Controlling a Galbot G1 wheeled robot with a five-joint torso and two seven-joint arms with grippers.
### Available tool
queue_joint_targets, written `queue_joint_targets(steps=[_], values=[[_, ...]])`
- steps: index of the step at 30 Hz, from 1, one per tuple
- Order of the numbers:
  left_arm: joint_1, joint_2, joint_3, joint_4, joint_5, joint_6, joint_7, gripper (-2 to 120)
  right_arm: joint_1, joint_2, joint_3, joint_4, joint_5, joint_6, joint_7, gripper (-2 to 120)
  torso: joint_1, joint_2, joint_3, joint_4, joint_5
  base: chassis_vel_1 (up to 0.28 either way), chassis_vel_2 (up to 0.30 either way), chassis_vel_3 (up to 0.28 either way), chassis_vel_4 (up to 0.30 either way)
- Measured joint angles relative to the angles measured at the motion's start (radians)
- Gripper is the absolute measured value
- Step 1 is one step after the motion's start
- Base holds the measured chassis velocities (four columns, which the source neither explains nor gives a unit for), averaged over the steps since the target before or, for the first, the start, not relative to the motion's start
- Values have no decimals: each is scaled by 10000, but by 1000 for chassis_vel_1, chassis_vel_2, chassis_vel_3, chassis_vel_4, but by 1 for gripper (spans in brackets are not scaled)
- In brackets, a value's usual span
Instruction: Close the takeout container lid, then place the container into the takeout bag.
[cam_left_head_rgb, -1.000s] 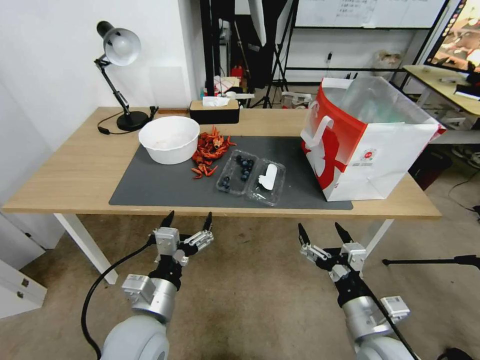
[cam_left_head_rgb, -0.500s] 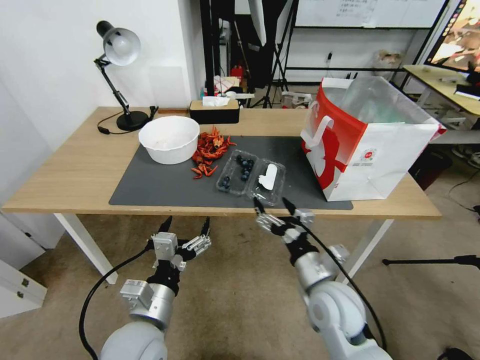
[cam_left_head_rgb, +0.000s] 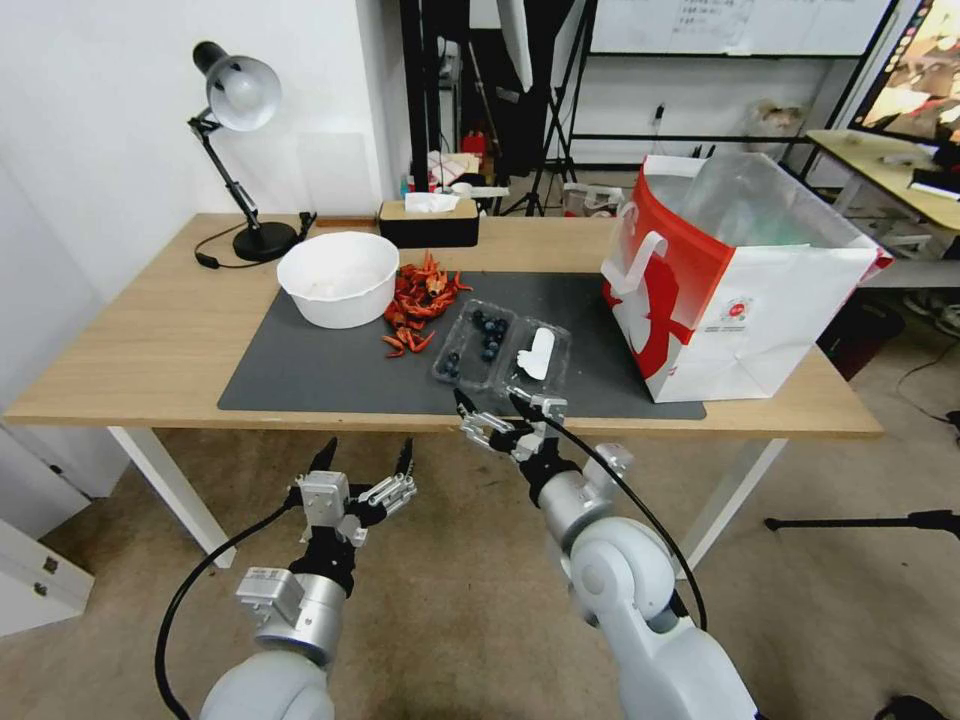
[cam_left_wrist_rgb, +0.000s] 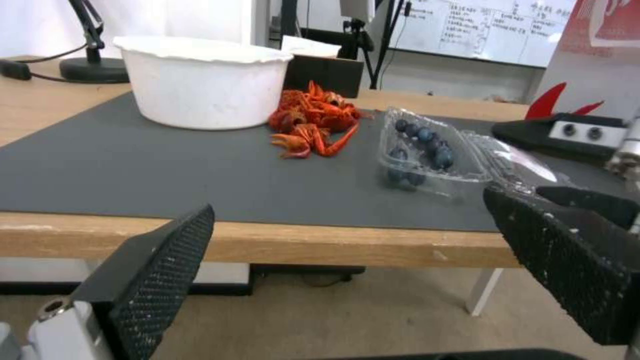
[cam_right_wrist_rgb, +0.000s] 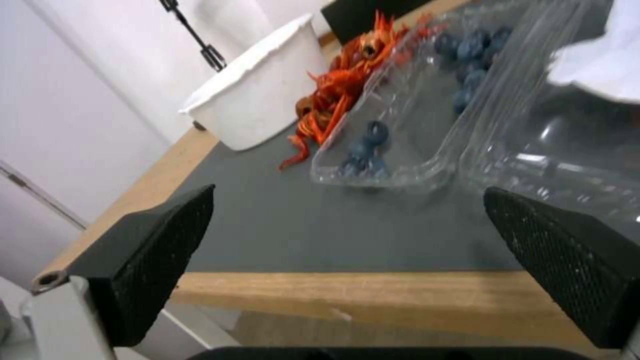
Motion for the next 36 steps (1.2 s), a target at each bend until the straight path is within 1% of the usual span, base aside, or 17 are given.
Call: queue_joint_targets(steps=[6,17,22,36], values=[[-19,-2,-3,40,-6,-43,-17,100,141,75,-145,-165,111,-199,145,100,1,0,-1,0,0,0,0,0,0],[1,-33,8,101,-11,-122,-18,100,515,198,-222,-480,173,-174,232,100,1,0,-1,0,0,0,0,0,0],[43,-35,13,117,-8,-169,-16,100,801,217,-296,-678,275,-280,472,100,1,0,-1,1,1,0,0,0,0],[34,-55,6,249,-25,-296,-52,100,924,216,-236,-860,557,-327,686,100,-1,0,-1,0,0,0,0,0,0]])
